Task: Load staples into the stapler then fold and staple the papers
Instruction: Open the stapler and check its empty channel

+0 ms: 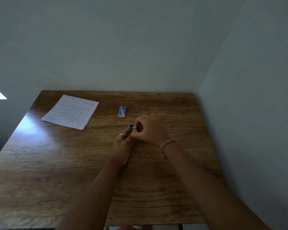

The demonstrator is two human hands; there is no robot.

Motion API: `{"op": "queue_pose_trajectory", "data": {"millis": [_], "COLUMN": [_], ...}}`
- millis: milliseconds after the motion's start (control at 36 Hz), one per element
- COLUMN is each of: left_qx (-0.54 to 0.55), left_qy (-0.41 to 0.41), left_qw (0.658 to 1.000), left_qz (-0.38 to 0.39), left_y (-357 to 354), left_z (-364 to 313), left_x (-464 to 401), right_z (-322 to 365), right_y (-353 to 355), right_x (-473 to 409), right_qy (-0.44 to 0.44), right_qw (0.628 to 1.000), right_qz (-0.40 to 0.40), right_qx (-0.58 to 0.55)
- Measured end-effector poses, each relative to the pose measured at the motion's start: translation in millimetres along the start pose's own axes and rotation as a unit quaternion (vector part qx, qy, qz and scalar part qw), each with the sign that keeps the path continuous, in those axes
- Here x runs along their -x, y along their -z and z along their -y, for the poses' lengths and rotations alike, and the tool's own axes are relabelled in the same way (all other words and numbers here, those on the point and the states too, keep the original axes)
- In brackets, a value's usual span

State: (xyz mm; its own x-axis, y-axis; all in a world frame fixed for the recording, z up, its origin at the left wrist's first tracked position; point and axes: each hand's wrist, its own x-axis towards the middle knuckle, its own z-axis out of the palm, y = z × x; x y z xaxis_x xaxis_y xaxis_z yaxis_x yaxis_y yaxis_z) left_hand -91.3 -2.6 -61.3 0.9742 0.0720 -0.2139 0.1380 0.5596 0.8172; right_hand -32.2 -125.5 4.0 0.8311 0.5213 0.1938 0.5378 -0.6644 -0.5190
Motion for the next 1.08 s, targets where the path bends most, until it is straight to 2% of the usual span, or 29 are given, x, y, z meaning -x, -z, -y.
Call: {"op": "queue_pose_trajectory", "data": {"millis": [222, 667, 778, 861, 917, 1000, 1084], "left_qx": [-0.008, -0.012, 0.068, 0.044, 0.049, 0.061, 0.007], "left_qy": [-0.043, -0.024, -0.021, -0.011, -0.018, -0.014, -0.021], "left_qw": [0.999, 0.999, 0.997, 0.999, 0.998, 0.996, 0.996], "left_qz": [-0.025, -0.019, -0.034, -0.027, -0.04, -0.068, -0.082], "left_y": [-2, -5, 0, -1, -2, 0, 0], "left_z": [8, 8, 7, 6, 6, 6, 8], "left_x": [12, 24, 24, 26, 26, 25, 27], "right_z": [10, 8, -6, -23, -33, -43, -49], "right_y": [-3, 2, 8, 12, 12, 12, 8], "right_x": [5, 12, 17, 23, 29, 40, 54], "right_qy": [0.012, 0.042, -0.005, -0.061, -0.103, -0.17, -0.245], "right_qw": [1.0, 0.998, 0.995, 0.992, 0.988, 0.973, 0.941], "right_qz": [0.004, 0.028, 0.004, 0.03, 0.02, -0.064, -0.149], "right_qx": [0.029, -0.025, -0.103, -0.106, -0.113, -0.138, -0.179]}}
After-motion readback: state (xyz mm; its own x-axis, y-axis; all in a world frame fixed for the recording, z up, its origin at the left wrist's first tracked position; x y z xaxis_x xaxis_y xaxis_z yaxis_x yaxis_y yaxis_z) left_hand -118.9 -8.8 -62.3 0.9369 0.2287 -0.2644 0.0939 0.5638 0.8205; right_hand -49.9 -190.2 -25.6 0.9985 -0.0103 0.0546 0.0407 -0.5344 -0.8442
